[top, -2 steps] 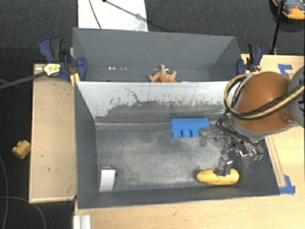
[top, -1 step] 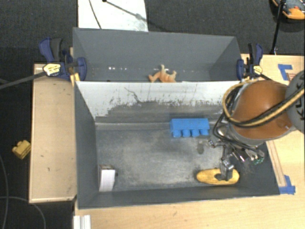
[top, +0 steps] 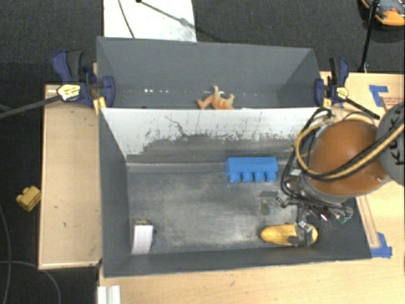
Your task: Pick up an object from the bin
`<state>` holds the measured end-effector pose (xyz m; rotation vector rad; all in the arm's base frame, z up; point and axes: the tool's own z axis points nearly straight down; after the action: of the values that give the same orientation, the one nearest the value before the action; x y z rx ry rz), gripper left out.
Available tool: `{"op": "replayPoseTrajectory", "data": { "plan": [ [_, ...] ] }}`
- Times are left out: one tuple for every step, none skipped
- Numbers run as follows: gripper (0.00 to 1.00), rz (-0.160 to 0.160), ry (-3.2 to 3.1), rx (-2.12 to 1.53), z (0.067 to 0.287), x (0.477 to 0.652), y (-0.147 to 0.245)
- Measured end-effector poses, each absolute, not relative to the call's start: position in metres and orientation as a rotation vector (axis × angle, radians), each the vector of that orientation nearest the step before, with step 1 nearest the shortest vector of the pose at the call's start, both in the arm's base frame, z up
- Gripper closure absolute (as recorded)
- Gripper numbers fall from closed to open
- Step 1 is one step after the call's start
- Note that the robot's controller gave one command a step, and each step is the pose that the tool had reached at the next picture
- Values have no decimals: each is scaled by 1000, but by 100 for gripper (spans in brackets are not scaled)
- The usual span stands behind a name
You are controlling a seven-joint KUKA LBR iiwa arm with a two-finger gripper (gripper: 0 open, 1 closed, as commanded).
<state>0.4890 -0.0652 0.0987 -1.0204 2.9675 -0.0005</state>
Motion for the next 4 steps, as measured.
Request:
{"op": "replayPoseTrajectory", "data": {
  "plan": [
    [100,1,3029,-807,76,484,-82],
    [0,0,3030,-808,76,483,-82],
    [0,0,3030,-808,76,483,-82],
    [0,-1,2997,-910,74,482,-97]
  ]
}}
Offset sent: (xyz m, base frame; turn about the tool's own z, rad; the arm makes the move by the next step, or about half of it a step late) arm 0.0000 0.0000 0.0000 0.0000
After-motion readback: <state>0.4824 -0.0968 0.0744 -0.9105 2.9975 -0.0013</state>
